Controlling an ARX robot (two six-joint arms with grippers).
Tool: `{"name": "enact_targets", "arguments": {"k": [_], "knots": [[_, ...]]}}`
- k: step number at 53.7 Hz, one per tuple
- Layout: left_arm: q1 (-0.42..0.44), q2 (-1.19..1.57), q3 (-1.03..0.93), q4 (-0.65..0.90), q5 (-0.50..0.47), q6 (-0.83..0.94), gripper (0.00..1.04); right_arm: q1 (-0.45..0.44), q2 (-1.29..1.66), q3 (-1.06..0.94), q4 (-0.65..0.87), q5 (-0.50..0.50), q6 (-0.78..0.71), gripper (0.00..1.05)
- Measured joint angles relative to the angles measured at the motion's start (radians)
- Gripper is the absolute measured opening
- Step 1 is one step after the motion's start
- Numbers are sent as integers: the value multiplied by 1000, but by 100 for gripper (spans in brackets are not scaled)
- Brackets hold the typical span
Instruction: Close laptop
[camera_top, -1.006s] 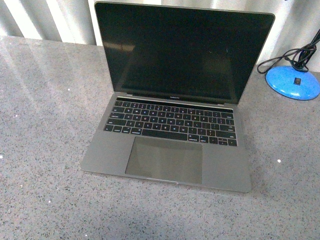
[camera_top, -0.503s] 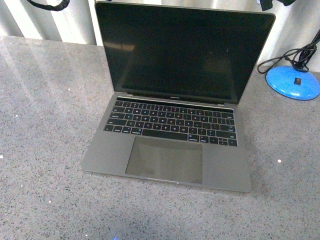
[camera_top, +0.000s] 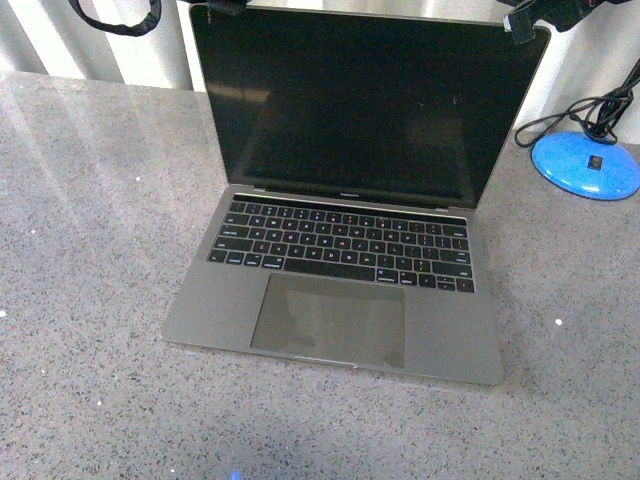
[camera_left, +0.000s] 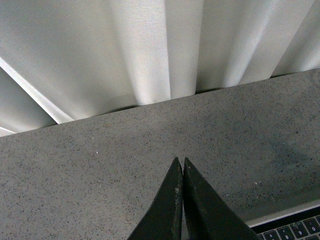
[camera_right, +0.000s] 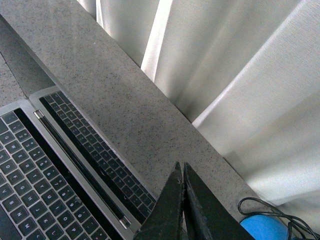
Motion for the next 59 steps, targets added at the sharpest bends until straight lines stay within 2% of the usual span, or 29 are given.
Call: {"name": "enact_targets", "arguments": {"k": [59], "knots": [[-5,-37,-97,43,11,-59,4,-1,-70,-144,5,4,47,1]]}}
